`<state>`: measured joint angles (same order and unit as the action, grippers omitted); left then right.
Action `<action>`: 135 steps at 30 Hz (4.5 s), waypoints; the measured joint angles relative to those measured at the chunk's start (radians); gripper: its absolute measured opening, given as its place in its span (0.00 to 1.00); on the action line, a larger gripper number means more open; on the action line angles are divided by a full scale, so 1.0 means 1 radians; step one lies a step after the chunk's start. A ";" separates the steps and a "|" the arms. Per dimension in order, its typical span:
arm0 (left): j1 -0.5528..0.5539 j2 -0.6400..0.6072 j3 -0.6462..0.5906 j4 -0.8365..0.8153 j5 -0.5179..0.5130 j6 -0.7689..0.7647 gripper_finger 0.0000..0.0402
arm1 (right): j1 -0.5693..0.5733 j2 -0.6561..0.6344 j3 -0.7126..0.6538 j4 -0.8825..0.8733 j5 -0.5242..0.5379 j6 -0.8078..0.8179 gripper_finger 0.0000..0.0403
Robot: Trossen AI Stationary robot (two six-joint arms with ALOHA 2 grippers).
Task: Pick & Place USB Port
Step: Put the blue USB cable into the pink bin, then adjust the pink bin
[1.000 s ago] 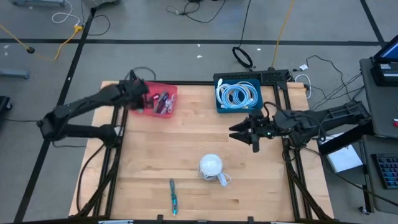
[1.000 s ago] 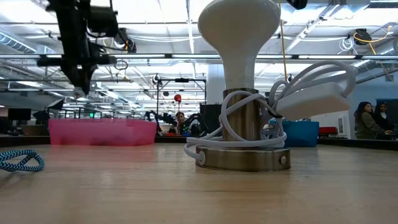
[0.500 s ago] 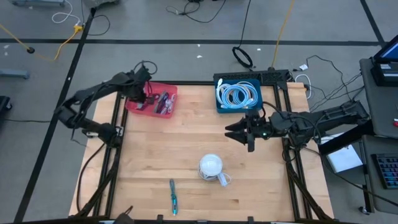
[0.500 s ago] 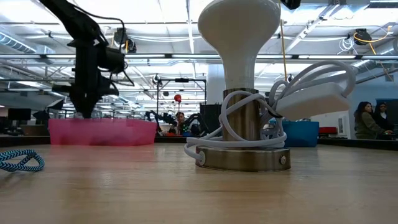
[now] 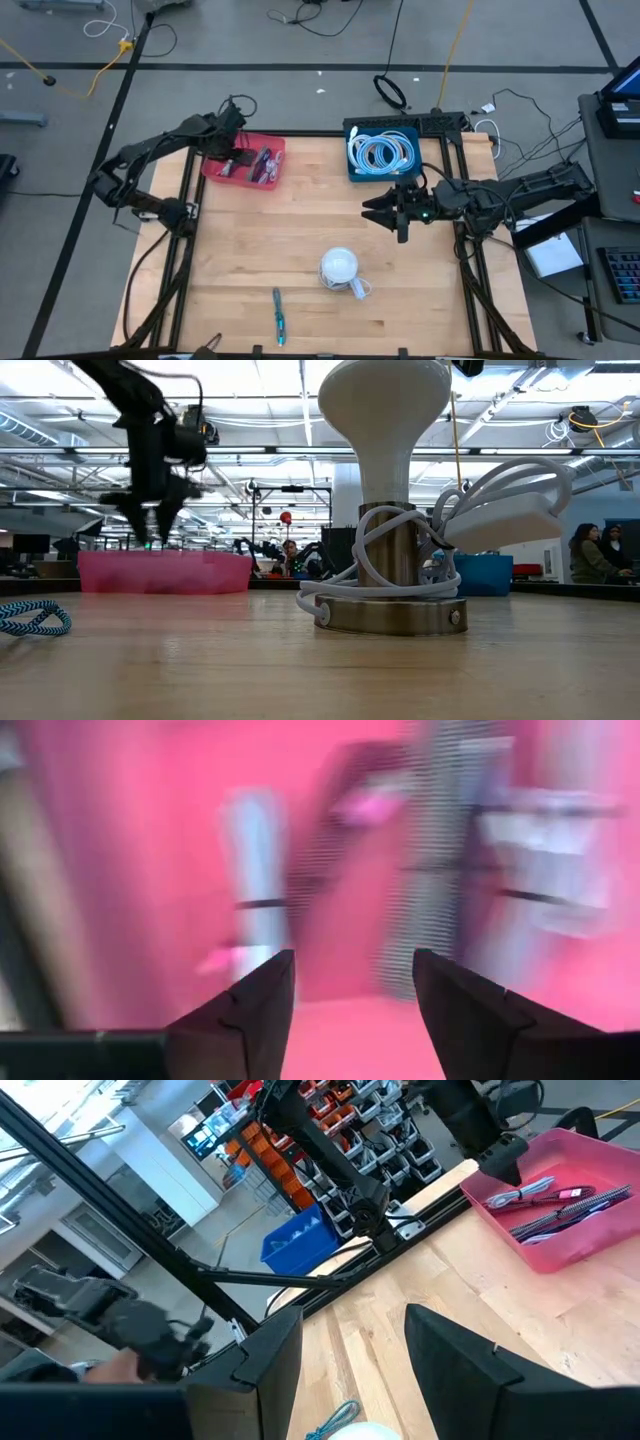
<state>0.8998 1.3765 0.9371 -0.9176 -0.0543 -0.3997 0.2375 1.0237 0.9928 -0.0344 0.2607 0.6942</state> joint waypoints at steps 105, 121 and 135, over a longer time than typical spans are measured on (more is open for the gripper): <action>-0.294 0.197 0.494 -0.464 -0.311 -0.327 0.07 | 0.072 -0.008 0.000 0.016 -0.100 -0.082 0.42; -0.064 0.201 0.171 -0.039 -0.150 0.036 0.07 | 0.038 -0.008 0.000 0.016 0.055 -0.078 0.42; -0.043 0.242 0.132 0.027 -0.065 0.080 0.40 | -0.022 -0.008 0.000 0.015 0.056 -0.094 0.42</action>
<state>0.8570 1.6189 1.0687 -0.8906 -0.1192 -0.3197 0.2152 1.0153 0.9928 -0.0196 0.3172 0.5998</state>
